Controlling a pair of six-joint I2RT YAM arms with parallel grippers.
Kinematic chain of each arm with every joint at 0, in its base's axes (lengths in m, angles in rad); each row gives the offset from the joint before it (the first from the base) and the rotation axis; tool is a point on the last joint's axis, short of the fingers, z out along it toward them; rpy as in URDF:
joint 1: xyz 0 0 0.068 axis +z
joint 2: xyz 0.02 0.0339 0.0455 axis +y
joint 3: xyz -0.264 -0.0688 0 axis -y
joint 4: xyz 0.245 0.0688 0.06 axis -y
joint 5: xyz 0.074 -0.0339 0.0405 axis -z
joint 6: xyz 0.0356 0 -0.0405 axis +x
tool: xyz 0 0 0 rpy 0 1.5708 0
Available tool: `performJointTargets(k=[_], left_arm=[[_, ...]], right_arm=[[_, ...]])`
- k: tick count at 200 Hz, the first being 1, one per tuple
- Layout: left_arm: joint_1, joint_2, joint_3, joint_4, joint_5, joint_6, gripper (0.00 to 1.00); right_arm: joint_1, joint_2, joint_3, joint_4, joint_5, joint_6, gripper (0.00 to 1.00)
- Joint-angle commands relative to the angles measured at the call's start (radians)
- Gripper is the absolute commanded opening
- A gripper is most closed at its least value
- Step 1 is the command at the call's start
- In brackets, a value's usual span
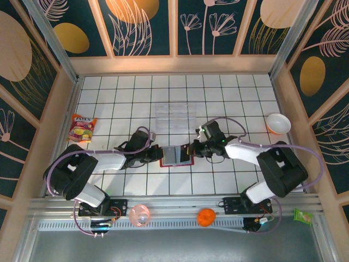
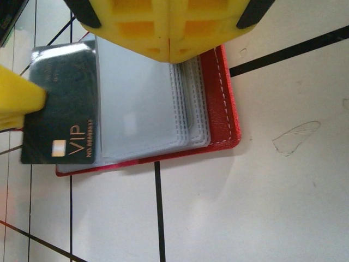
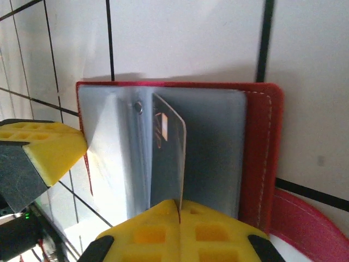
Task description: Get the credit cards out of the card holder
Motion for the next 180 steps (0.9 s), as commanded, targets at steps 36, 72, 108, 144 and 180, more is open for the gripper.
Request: performJointTargets(k=[36, 72, 108, 144, 180], left_arm=[[0.027, -0.106, 0.063, -0.079, 0.045, 0.039, 0.39], [0.071, -0.181, 0.073, -0.119, 0.062, 0.055, 0.60], [0.128, -0.268, 0.092, -0.118, 0.150, 0.099, 0.72], [0.135, -0.301, 0.113, -0.153, 0.146, 0.123, 0.75], [0.138, -0.320, 0.116, -0.195, 0.149, 0.137, 0.75]], right_arm=[[-0.004, -0.139, 0.188, -0.235, 0.099, -0.304, 0.00], [0.008, -0.105, 0.386, -0.308, 0.129, -0.474, 0.00], [0.058, -0.004, 0.553, -0.458, 0.138, -0.668, 0.00], [0.063, 0.089, 0.721, -0.585, 0.161, -0.854, 0.00], [0.063, 0.148, 0.898, -0.729, 0.126, -1.022, 0.00]])
